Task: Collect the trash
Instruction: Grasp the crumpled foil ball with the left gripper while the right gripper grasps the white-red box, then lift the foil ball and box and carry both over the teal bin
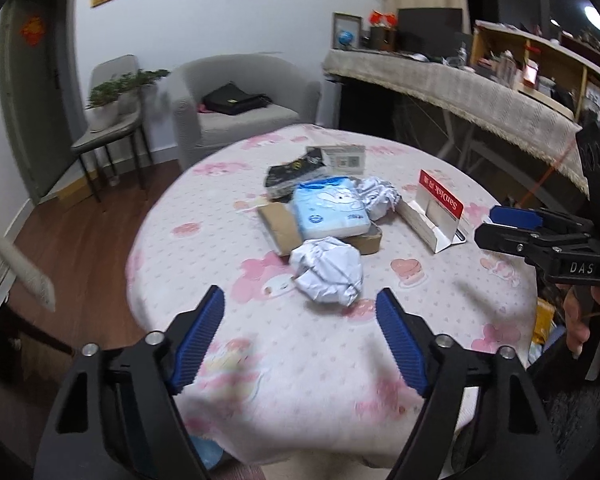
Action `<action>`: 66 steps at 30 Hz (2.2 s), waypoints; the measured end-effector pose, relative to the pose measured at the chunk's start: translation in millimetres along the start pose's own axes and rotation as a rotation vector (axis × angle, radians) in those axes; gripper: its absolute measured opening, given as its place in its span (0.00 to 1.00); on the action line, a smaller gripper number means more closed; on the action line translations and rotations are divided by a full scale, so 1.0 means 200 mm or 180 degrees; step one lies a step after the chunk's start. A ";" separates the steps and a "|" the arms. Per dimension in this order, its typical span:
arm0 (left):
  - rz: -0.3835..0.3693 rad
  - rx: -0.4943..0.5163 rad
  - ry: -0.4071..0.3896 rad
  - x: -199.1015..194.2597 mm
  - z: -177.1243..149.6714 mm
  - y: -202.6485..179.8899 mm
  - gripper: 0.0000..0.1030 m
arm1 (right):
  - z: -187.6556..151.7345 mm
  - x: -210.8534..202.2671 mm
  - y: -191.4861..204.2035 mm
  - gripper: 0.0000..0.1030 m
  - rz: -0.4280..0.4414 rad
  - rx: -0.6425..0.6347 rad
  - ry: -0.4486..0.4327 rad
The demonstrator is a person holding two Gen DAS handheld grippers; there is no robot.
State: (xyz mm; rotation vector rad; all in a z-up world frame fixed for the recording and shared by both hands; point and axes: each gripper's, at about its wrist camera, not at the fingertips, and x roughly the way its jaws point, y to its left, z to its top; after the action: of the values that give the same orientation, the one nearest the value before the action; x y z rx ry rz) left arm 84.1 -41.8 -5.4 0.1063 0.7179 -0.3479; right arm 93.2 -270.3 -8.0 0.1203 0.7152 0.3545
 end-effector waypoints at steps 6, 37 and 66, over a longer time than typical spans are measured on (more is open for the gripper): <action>-0.0169 0.0157 0.0130 0.15 0.03 -0.03 0.69 | 0.01 0.07 -0.02 0.73 0.0042 0.0085 0.0099; -0.0384 -0.0223 0.0021 0.11 0.03 0.03 0.48 | 0.08 0.28 -0.10 0.59 -0.0503 0.0431 0.0254; -0.0139 -0.1018 -0.0412 -0.26 -0.06 0.52 0.48 | 0.26 0.05 0.28 0.22 -0.0975 -0.0248 0.0246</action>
State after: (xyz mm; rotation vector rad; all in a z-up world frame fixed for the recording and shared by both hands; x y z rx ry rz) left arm 75.8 72.2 17.1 -0.2332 0.6400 -0.2751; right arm 117.7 -213.5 37.9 -0.0773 0.7821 0.0940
